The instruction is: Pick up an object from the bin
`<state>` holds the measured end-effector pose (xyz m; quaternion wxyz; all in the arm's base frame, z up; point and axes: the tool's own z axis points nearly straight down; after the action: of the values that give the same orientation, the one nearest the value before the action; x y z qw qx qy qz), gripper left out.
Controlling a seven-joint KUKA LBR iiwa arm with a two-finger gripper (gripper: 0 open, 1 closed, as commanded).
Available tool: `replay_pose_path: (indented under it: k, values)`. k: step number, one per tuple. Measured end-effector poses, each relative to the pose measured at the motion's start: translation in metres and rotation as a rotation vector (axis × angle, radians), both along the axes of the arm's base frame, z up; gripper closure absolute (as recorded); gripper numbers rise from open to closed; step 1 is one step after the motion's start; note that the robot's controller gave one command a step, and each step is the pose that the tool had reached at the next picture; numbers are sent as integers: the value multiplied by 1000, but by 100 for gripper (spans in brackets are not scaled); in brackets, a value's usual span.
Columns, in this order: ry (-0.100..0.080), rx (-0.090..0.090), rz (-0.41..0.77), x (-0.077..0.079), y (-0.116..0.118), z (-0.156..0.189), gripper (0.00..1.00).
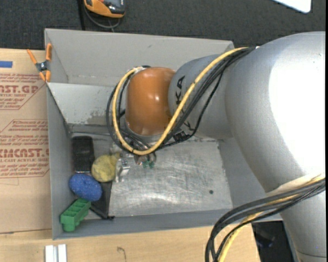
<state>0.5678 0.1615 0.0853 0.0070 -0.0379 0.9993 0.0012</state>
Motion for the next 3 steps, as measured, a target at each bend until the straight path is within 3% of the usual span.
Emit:
replay_pose_path:
  k: [1, 2, 3]
  values:
    - [0, 0, 0, 0, 0, 0, 100]
    - [21, -5, -2, -3, -4, 34, 100]
    - [13, -1, -14, 6, 1, 64, 100]
